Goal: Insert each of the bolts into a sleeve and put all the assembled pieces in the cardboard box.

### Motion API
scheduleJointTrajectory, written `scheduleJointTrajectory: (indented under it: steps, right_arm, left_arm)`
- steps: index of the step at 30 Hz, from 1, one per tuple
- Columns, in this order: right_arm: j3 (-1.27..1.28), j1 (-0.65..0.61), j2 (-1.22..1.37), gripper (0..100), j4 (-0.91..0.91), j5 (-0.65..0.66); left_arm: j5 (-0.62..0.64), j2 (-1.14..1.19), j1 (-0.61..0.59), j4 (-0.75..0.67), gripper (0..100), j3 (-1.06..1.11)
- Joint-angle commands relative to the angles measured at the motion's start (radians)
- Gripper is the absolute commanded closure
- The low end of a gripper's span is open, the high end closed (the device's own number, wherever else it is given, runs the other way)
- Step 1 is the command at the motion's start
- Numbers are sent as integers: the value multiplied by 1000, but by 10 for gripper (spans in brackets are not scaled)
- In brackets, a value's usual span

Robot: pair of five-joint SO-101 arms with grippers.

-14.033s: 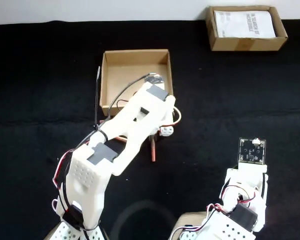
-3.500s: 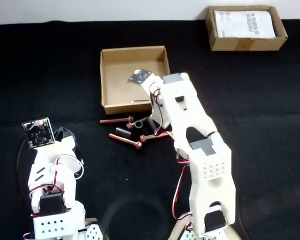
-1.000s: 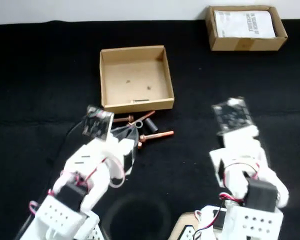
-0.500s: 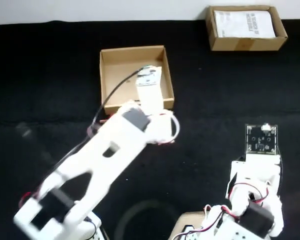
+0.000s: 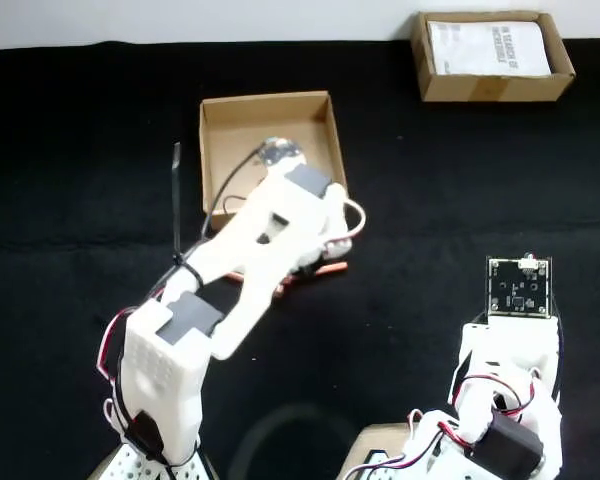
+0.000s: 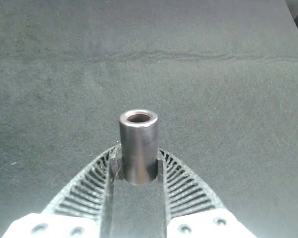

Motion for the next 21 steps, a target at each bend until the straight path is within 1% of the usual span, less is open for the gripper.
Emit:
scheduleJointTrajectory:
  steps: [1, 8, 10, 14, 16, 19, 21]
  right_arm:
    - [-4, 4, -5, 991, -19, 15]
    - [-4, 4, -5, 991, -13, 17]
    - [-4, 4, -5, 991, -13, 17]
    - [-4, 4, -5, 991, -12, 17]
    - [-4, 4, -5, 991, -12, 17]
    - [-4, 4, -5, 991, -10, 17]
    - [-4, 2, -4, 991, -10, 17]
  left_arm:
    - [8, -7, -21, 55, 991, -79]
    - [18, 4, -7, 63, 986, -79]
    - [63, 4, -2, 64, 951, -79]
    - [132, 5, -7, 55, 841, -79]
    - [157, 18, -4, 40, 803, -79]
    - [209, 76, -4, 9, 794, -81]
    - [221, 136, -8, 5, 794, -87]
